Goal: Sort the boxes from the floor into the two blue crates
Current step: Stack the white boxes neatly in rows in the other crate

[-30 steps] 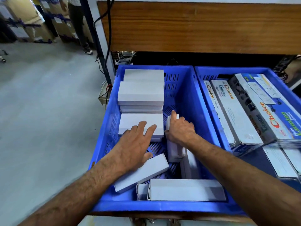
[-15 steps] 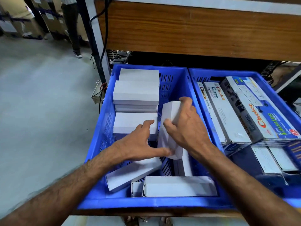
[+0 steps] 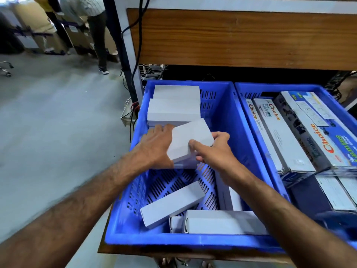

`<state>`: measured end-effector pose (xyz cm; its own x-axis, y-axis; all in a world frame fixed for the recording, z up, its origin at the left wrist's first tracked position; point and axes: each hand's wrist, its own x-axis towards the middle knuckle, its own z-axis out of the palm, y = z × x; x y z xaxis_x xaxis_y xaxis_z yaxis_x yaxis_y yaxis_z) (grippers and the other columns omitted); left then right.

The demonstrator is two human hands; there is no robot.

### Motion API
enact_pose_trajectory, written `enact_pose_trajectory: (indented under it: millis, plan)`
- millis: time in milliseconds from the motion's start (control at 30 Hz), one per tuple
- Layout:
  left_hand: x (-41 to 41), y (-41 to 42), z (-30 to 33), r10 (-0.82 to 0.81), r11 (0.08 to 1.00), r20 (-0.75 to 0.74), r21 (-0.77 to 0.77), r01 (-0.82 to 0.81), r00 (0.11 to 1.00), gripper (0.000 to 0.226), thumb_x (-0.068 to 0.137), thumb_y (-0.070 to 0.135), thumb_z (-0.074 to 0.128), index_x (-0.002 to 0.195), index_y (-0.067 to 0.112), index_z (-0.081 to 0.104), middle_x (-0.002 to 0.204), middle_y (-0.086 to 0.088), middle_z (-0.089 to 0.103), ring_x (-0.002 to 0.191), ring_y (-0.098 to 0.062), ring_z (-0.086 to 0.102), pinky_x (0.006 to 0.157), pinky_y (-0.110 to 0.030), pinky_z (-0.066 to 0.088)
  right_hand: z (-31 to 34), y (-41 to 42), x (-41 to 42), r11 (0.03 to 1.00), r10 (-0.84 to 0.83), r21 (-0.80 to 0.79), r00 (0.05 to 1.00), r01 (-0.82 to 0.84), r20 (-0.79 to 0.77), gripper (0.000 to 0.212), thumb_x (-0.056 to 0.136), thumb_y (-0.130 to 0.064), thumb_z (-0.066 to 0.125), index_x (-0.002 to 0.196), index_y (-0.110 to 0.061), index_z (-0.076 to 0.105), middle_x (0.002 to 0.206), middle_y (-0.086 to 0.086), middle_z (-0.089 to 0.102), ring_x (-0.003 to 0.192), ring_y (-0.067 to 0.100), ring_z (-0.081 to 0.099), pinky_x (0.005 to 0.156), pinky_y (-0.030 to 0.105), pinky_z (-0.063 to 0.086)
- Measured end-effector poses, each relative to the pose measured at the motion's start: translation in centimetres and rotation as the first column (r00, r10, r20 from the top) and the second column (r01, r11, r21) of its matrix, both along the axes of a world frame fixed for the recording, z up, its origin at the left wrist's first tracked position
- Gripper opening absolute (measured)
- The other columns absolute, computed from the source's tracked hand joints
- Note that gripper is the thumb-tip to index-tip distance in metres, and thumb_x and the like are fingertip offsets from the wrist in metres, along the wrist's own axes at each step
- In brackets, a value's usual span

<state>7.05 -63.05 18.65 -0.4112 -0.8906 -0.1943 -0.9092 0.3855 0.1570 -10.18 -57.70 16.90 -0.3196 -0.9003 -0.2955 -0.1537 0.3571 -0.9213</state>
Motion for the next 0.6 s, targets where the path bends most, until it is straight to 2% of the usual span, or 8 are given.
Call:
enact_pose_trajectory:
  millis: [67,167,267,367,433,500,600]
  plan:
    - [-0.1,-0.8,-0.7,-0.007,1.0,0.1,-0.009,0.008,0.995,0.095,0.07,0.031,0.085,0.145,0.011,0.03,0.132,-0.014,0.046,0.125,-0.035,0.049,0.106,-0.044,0.044,-1.1,-0.8,0.1,0.997,0.042,0.061,0.997,-0.038,-0.066,0.06,0.079,-0.031,0.08,0.117,-0.015,0.037,0.116,0.008,0.06,0.108,0.027,0.066,0.091,0.049,0.058]
    - [-0.3,-1.6,-1.4,-0.013,1.0,0.2,-0.025,0.019,0.98,0.084,0.077,0.018,0.077,0.144,0.006,0.029,0.136,-0.018,0.043,0.129,-0.038,0.046,0.113,-0.044,0.036,-2.1,-1.5,0.1,0.984,0.131,0.15,0.959,-0.095,-0.252,0.057,0.077,-0.036,0.079,0.115,-0.019,0.039,0.115,0.007,0.064,0.105,0.025,0.064,0.084,0.036,0.054]
    - [-0.4,-1.8,-1.8,-0.02,0.999,0.244,-0.022,0.026,0.97,0.089,0.08,0.016,0.076,0.151,0.005,0.022,0.141,-0.021,0.037,0.134,-0.039,0.041,0.117,-0.045,0.03,-2.7,-2.1,-0.1,0.977,0.185,0.162,0.918,-0.136,-0.35,0.058,0.079,-0.039,0.079,0.115,-0.018,0.039,0.11,0.004,0.065,0.101,0.026,0.066,0.087,0.04,0.055]
    - [-0.4,-1.3,-2.2,-0.01,0.994,0.272,-0.105,0.04,0.962,0.093,0.087,0.01,0.069,0.159,0.003,0.01,0.145,-0.023,0.032,0.136,-0.037,0.04,0.116,-0.042,0.036,-2.9,-2.3,-0.3,0.975,0.217,0.148,0.876,-0.168,-0.431,0.056,0.082,-0.047,0.077,0.113,-0.019,0.041,0.107,0.002,0.065,0.098,0.024,0.064,0.08,0.036,0.052]
    - [0.0,-0.8,-2.2,0.002,0.985,0.264,-0.169,0.044,0.965,0.09,0.088,0.006,0.067,0.159,0.004,0.013,0.146,-0.021,0.031,0.134,-0.034,0.043,0.107,-0.037,0.045,-3.2,-2.3,-0.5,0.975,0.219,0.132,0.835,-0.176,-0.504,0.052,0.085,-0.053,0.073,0.113,-0.021,0.042,0.108,0.002,0.065,0.097,0.023,0.063,0.075,0.033,0.045]
    - [0.2,-0.5,-2.1,0.023,0.978,0.237,-0.208,0.027,0.971,0.083,0.087,0.005,0.069,0.156,0.008,0.023,0.144,-0.016,0.033,0.128,-0.029,0.047,0.09,-0.034,0.052,-3.5,-2.2,-0.6,0.975,0.224,0.126,0.803,-0.184,-0.553,0.05,0.087,-0.055,0.071,0.112,-0.023,0.042,0.109,0.001,0.065,0.096,0.023,0.06,0.072,0.031,0.04]
    - [0.1,0.1,-1.8,0.063,0.971,0.219,-0.238,-0.009,0.974,0.067,0.085,0.004,0.07,0.141,0.012,0.036,0.137,-0.012,0.035,0.119,-0.026,0.051,0.073,-0.034,0.051,-3.5,-2.1,-0.8,0.972,0.233,0.14,0.776,-0.186,-0.586,0.051,0.086,-0.058,0.07,0.112,-0.023,0.042,0.111,0.001,0.064,0.094,0.023,0.058,0.064,0.03,0.037]
